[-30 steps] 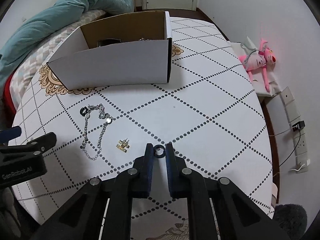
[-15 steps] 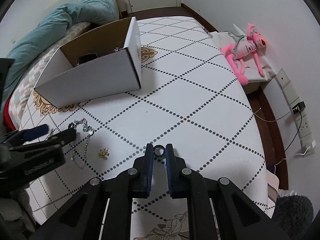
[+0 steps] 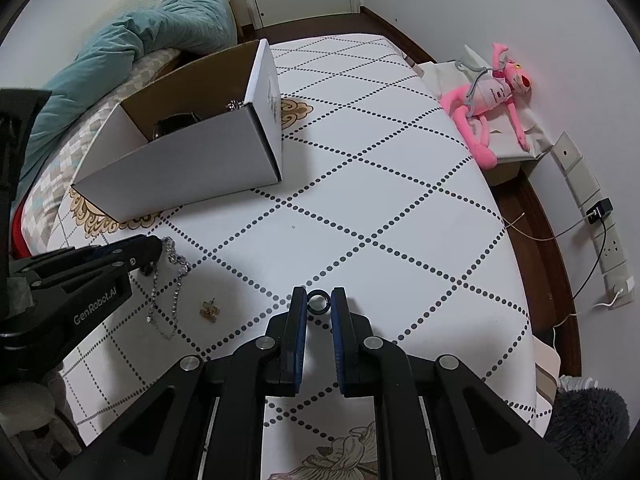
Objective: Organize jewelry
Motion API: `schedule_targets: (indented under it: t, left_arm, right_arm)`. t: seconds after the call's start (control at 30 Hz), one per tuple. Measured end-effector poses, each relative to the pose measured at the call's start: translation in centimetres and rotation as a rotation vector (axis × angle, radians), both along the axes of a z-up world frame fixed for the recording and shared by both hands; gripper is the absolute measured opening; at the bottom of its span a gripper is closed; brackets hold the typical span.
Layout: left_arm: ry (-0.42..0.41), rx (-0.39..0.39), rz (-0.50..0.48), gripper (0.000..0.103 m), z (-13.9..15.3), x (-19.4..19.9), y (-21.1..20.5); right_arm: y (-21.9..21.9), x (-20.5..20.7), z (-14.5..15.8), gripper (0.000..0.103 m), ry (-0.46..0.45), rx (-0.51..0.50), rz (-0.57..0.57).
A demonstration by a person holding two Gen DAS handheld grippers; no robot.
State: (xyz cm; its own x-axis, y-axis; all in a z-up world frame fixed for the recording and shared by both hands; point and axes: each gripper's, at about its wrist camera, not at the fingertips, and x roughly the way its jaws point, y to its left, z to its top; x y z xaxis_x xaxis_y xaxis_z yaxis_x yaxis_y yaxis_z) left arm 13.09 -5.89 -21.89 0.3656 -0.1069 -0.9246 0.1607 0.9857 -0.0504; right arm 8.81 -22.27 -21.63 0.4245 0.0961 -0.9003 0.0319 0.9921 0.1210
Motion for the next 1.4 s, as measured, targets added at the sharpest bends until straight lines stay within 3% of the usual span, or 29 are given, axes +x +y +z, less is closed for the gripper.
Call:
schedule_targets:
  t: [0.33,0.6,0.73,0.77,0.83,1.03,1.37,1.4]
  left_arm:
    - [-0.03,-0.093,0.094,0.002,4.0,-2.7,5.1]
    - [-0.086,-0.189,0.094,0.002,8.7,-1.1,5.9]
    - [-0.045,-0.234,0.071,0.01,6.7,-0.5,5.8]
    - [-0.026,-0.224,0.065,0.013,5.8,-0.6,5.6]
    - [-0.003,-0.178,0.037,0.032,3.7,-0.8,4.7]
    - [0.027,-0.05,-0.063,0.032,-0.4,-1.2,2.1]
    - [-0.048,0.033,-0.099,0.031,-0.6,-1.1,-0.1]
    - [-0.053,0.033,-0.101,0.025,-0.6,-1.1,-0.1]
  right_arm:
    - [0.6,-0.1,3.8,0.013,-0.061,0.076,0.021]
    - [2.0,1.7,8.4,0.013,-0.136,0.138,0.067]
    - [2.3,2.7,9.3,0.013,-0.157,0.134,0.066]
    - [2.3,2.7,9.1,0.013,-0.154,0.134,0.062]
    - [2.2,2.6,8.3,0.013,-0.133,0.138,0.053]
    - [1.2,1.5,6.0,0.013,-0.083,0.134,0.031]
    - [-0.2,1.5,5.3,0.013,-0.075,0.126,-0.001]
    - [-0.3,1.5,5.2,0.013,-0.073,0.127,-0.002]
